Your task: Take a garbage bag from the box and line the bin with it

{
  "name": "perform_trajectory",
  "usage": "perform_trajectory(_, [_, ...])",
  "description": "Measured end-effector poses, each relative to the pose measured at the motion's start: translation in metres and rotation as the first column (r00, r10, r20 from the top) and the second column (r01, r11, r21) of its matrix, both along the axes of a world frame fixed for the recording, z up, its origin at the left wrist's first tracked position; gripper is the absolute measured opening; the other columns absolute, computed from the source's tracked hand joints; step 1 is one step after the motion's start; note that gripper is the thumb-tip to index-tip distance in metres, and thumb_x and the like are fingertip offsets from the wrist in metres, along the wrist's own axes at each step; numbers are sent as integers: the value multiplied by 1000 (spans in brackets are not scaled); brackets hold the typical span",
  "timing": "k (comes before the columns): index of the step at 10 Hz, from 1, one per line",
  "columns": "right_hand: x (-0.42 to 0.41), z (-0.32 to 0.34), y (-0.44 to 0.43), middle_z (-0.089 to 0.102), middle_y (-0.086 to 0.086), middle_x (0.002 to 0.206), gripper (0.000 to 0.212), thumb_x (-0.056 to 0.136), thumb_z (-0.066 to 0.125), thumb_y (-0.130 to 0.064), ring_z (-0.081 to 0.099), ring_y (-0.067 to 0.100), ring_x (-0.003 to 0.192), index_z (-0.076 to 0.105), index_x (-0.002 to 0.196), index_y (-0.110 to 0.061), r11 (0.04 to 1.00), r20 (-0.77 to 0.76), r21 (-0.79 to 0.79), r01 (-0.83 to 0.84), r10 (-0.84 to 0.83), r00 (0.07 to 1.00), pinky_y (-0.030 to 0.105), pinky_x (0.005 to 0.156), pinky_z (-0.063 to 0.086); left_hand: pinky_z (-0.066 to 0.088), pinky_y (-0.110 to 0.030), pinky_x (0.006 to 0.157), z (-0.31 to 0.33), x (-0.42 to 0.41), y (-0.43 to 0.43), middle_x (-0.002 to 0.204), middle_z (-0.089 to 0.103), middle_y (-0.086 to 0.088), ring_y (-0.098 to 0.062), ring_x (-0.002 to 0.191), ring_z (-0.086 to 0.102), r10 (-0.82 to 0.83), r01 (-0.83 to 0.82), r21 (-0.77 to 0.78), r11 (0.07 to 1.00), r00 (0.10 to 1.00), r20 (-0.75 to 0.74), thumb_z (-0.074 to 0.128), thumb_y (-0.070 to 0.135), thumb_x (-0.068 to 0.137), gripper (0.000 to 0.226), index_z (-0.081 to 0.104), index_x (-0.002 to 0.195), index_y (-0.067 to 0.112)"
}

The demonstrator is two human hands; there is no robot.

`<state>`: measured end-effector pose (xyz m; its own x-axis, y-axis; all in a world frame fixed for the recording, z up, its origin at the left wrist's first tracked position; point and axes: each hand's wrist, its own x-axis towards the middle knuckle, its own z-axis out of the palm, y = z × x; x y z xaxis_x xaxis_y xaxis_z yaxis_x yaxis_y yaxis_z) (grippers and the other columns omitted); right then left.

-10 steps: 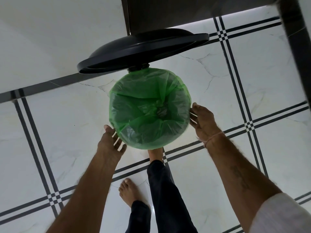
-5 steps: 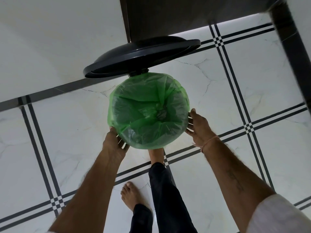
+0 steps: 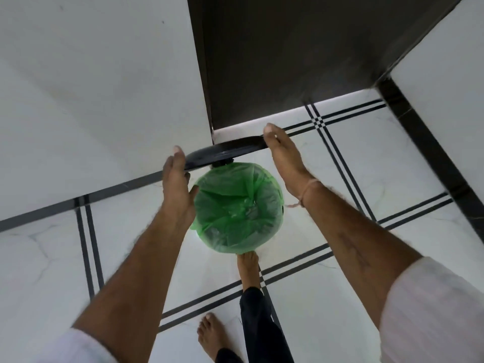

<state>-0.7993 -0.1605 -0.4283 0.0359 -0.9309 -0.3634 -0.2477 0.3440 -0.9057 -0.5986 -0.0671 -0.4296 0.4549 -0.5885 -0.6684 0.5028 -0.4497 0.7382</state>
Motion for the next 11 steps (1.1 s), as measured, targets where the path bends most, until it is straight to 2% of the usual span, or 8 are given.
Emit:
perform_trajectory(2, [-7, -9, 25, 65, 7, 127, 40, 95, 69, -42, 61, 23, 120, 70, 125, -16, 991, -302, -69, -114, 88, 949, 32, 108, 47, 47, -15, 73, -8, -16, 27, 124, 62, 1, -11, 101, 61, -141, 127, 77, 989, 966, 218, 73, 40, 92, 54, 59, 135, 10])
perform_trajectory(3, [-18, -29, 49, 58, 7, 139, 51, 97, 64, -46, 55, 26, 131, 62, 139, -19, 977, -351, -71, -200, 163, 922, 40, 114, 46, 55, -32, 100, -32, -22, 52, 127, 68, 4, -16, 114, 64, -197, 177, 93, 980, 934, 297, 79, 51, 80, 65, 61, 136, 23])
perform_trajectory(4, [-32, -66, 77, 27, 8, 169, 61, 99, 59, -52, 27, 29, 156, 46, 154, -31, 967, -419, -31, -252, 216, 882, 46, 126, 29, 52, -35, 105, -61, -40, 77, 133, 65, 5, -19, 122, 61, -238, 203, 132, 970, 898, 371, 80, 54, 77, 73, 55, 141, 28])
perform_trajectory(5, [-43, -108, 99, -1, 7, 174, 67, 99, 52, -56, 14, 32, 160, 29, 160, -40, 952, -444, -52, -302, 249, 861, 52, 127, 26, 47, -19, 100, -91, -56, 94, 139, 60, 8, -12, 123, 57, -220, 184, 124, 975, 863, 455, 79, 46, 85, 73, 47, 147, 27])
perform_trajectory(6, [-52, -148, 112, -2, 15, 174, 74, 98, 51, -59, 7, 41, 159, 20, 162, -39, 929, -510, -50, -367, 292, 809, 61, 123, 27, 39, -5, 97, -129, -65, 106, 148, 53, 11, -6, 128, 51, -252, 200, 155, 967, 821, 513, 78, 43, 87, 80, 38, 155, 27])
perform_trajectory(8, [-51, -176, 115, 1, 14, 174, 86, 93, 62, -57, 1, 42, 159, 16, 164, -38, 905, -600, -41, -424, 317, 734, 62, 116, 36, 35, -36, 118, -169, -68, 116, 168, 31, -3, -25, 151, 38, -410, 314, 264, 912, 679, 609, 75, 47, 88, 94, 22, 163, 22])
perform_trajectory(10, [-47, -134, 101, 16, 10, 171, 86, 91, 70, -48, 24, 32, 157, 24, 162, -34, 890, -471, 126, -439, 443, 763, 48, 123, 34, 51, -54, 105, -129, -40, 105, 146, 56, -4, -34, 133, 56, -523, 388, 351, 852, 623, 581, 74, 54, 80, 82, 37, 149, 28])
perform_trajectory(11, [-49, -81, 105, 22, 9, 169, 77, 96, 66, -47, 26, 28, 156, 30, 162, -30, 880, -477, 174, -442, 468, 744, 37, 123, 27, 51, -46, 100, -70, -36, 112, 141, 60, -7, -35, 130, 58, -544, 452, 321, 832, 553, 631, 72, 54, 85, 78, 40, 149, 25])
